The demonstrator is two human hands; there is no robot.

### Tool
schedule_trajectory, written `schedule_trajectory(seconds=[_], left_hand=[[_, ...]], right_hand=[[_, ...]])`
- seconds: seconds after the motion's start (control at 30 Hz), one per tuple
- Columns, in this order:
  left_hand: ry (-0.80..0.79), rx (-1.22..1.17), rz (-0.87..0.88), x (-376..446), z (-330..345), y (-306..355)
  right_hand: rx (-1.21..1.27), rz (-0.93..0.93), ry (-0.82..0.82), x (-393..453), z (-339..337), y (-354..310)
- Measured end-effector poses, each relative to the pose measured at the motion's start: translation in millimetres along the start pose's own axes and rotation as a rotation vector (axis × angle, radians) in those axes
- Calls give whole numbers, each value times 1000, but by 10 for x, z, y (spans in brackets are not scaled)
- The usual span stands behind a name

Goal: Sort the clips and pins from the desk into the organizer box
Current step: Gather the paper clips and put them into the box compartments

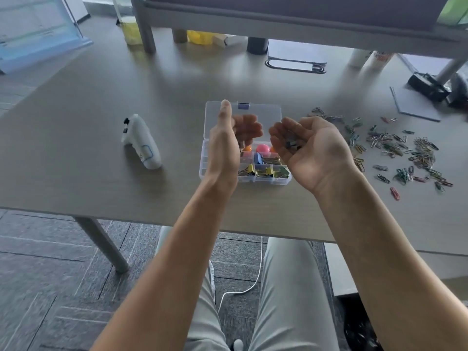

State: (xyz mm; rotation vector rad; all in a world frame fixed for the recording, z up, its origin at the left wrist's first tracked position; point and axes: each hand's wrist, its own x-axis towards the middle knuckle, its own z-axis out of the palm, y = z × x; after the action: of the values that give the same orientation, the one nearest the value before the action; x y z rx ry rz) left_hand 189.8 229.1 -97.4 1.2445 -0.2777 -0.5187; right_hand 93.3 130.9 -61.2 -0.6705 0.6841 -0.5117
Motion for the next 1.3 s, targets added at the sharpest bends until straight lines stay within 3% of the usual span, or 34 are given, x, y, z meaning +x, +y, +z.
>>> schedule_trajectory(seconds=[0.53,0.7,0.8,0.9,1.07,1.3], left_hand=[[-47,36,-6,-84,-30,41],[202,-1,111,-166,-37,93],[379,192,304,-211,-170,65],[441,335,372,-334,-306,32],[414,470,373,-363,-507,-72],[304,590,312,-392,-582,-164]], right_hand=[[-50,-20,31,24,-61,13],[-113,-24,27,28,-9,58],[-225,-40,17,34,108,115],[-371,-96,32,55,236,209],[-644,-243,56,104,342,377],[-741,-294,18,83,345,450]])
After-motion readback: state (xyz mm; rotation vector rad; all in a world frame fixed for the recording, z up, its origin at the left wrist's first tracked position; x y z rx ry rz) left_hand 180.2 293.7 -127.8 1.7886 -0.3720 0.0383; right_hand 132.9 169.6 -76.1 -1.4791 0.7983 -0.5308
